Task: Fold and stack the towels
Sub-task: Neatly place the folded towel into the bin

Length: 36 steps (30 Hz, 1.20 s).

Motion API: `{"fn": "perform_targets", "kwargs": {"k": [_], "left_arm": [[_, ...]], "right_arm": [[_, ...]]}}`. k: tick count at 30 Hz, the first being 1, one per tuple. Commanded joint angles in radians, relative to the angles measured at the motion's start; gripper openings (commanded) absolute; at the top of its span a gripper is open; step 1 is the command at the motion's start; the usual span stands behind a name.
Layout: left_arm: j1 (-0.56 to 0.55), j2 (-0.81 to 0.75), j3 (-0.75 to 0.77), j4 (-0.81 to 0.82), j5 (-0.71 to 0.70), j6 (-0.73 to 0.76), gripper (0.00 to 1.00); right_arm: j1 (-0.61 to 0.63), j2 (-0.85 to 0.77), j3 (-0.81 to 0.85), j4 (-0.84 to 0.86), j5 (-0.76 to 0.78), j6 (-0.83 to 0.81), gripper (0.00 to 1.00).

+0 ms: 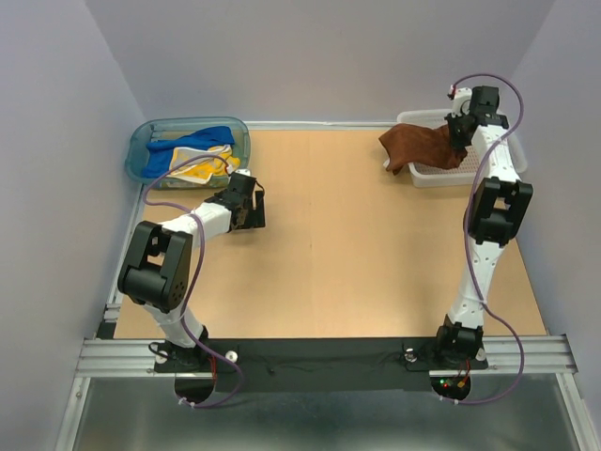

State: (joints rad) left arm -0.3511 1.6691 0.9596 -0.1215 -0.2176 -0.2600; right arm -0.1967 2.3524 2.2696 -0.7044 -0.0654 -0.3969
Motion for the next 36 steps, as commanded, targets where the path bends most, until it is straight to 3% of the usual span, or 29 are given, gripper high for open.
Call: {"fn": "perform_targets", "kwargs": {"k": [1, 36], "left_arm": [[0.003, 0.007, 0.03, 0.011, -0.008, 0.004, 0.89], [-0.011, 0.054, 0.031, 0.014, -0.002, 0.007, 0.88]], "right_arm": [[-0.02, 0.008, 0.031, 0.078, 0.056, -0.022, 0.01], [-0.024, 0.087, 0.019, 0.2, 0.251, -0.083, 0.01]]}}
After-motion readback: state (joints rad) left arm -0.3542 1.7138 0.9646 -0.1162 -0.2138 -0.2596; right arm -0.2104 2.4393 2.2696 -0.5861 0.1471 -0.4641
